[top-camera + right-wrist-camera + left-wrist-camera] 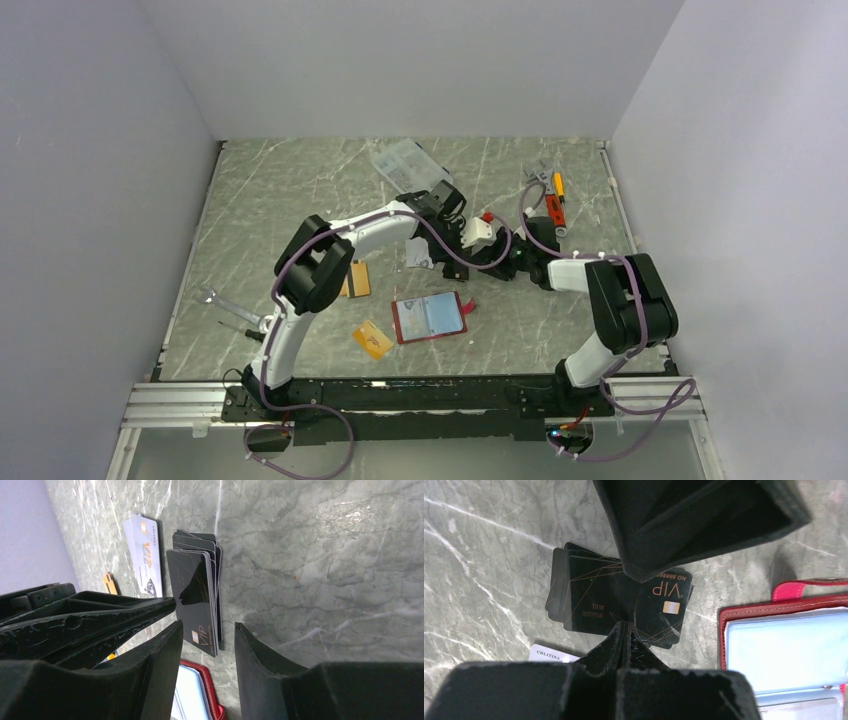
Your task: Put the credit cards into the card holder
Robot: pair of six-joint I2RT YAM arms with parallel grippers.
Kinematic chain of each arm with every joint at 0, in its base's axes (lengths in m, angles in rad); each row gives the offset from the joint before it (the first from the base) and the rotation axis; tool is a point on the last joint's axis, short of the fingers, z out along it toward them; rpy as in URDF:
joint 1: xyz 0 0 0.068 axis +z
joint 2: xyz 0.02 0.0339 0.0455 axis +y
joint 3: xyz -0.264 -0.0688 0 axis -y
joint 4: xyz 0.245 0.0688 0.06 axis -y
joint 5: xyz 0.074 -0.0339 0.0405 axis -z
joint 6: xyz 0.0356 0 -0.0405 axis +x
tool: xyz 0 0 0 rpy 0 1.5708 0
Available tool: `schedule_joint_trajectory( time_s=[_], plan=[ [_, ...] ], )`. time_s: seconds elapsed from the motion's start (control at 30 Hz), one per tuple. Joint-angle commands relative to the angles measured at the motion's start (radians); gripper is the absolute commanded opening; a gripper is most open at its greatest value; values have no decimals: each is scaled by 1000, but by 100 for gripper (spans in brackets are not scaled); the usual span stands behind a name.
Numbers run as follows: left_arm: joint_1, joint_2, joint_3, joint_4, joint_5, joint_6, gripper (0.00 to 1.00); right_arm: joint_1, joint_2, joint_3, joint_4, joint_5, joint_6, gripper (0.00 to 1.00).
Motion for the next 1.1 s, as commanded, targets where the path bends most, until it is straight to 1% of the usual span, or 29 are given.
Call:
schedule_joint_trajectory(
  time_s=[0.0, 0.3, 0.6, 0.73, 1.07],
  plan=[
    [-10, 30, 26, 8, -64, 16, 0, -7, 22, 1, 89, -48, 13, 45],
    [-34, 71, 62, -20, -70, 38, 0, -23, 67, -24, 145, -69, 36, 44],
    [-54, 73, 54, -29, -54, 44, 0, -42, 119, -61, 238, -104, 90, 41],
    [-59, 78, 57, -33, -41, 41, 0, -48, 134, -88, 287, -120, 120, 39],
    [-69, 88, 69, -27, -14, 29, 0, -53, 127, -111, 329, -142, 150, 32]
  ],
)
